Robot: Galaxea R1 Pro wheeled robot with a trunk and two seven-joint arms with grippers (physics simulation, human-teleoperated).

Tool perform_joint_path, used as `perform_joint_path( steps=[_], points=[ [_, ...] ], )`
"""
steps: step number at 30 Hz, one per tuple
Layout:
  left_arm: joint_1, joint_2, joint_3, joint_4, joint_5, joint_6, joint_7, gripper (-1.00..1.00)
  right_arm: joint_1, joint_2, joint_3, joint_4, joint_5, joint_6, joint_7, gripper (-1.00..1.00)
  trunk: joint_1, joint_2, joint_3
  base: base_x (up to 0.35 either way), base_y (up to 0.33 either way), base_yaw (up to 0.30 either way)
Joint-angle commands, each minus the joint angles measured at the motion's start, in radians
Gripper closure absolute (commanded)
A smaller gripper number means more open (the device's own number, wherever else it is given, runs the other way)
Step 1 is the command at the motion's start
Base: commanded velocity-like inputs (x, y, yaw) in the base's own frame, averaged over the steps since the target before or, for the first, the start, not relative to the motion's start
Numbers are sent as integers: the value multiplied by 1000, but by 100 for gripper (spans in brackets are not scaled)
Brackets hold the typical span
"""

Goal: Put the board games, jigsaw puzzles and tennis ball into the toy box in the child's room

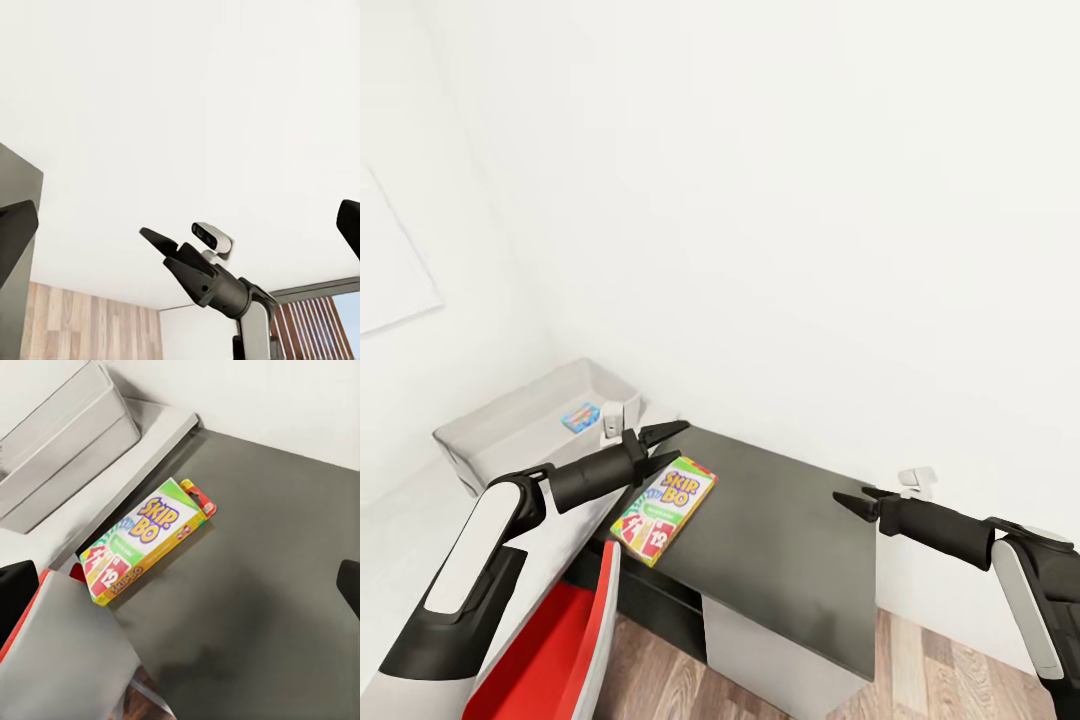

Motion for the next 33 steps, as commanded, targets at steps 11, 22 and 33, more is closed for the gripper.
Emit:
perform_joint_path(
  steps=[11, 22, 33],
  points=[
    [-1, 0, -2, 0, 9, 2, 27, -100, -1, -1, -1, 0, 0, 5, 3, -100, 1, -2, 16, 0, 0, 0],
    [1, 0, 0, 0, 9, 2, 33, -100, -1, -1, -1, 0, 0, 5, 4, -100, 1, -2, 34, 0, 0, 0],
    [3, 0, 6, 2, 8, 1, 32, -100, -1, -2, -2, 0, 0, 5, 4, -100, 1, -2, 52, 0, 0, 0]
  ],
)
